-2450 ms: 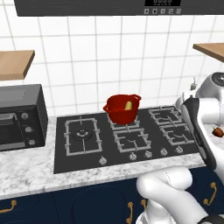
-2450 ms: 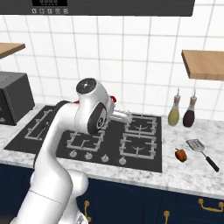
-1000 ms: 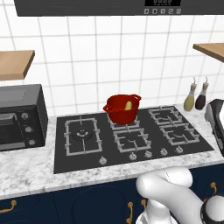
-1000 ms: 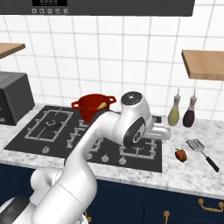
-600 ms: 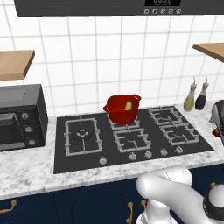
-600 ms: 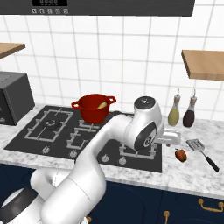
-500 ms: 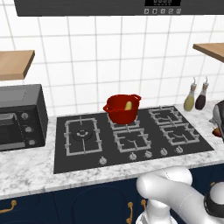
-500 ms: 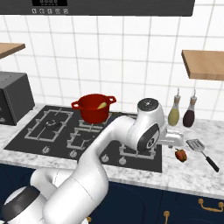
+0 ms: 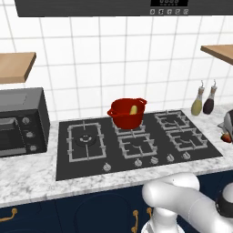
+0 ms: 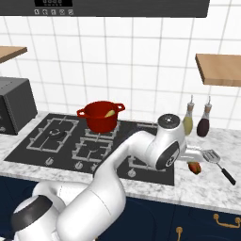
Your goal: Put the bell pepper and cucumber in the pot. Retrieve the spatula and lightly stir the vegetables in the pot.
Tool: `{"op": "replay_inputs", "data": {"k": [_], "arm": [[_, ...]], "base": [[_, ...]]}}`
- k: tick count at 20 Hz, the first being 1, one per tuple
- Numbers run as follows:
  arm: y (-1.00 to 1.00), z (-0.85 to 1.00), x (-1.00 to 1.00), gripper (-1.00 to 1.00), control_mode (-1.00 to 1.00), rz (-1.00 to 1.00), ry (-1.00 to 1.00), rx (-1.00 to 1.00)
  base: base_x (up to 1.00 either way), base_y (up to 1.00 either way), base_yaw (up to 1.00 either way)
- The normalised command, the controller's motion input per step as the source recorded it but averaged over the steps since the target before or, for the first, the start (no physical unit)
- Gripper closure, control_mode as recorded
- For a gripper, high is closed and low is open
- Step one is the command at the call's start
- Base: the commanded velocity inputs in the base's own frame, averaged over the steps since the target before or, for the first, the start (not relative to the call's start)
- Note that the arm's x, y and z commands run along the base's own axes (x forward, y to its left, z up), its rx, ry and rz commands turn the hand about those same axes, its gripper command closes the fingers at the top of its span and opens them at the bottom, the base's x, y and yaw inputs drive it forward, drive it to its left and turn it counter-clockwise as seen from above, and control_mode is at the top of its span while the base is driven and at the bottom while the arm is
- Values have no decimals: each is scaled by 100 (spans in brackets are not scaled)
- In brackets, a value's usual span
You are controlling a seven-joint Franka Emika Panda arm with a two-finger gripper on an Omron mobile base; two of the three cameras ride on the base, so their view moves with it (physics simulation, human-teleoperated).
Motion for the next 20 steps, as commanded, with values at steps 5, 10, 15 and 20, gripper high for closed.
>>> {"op": "replay_inputs", "data": {"k": [5, 10, 15, 20], "arm": [[-7, -22, 22, -100, -100, 4, 0, 0], [-16, -24, 26, -100, -100, 4, 0, 0], [-20, -24, 20, -100, -100, 4, 0, 0], [-20, -19, 18, -100, -100, 3, 0, 0]], "base": [[0, 0, 0], [0, 0, 0], [0, 0, 0], [0, 0, 0]]}}
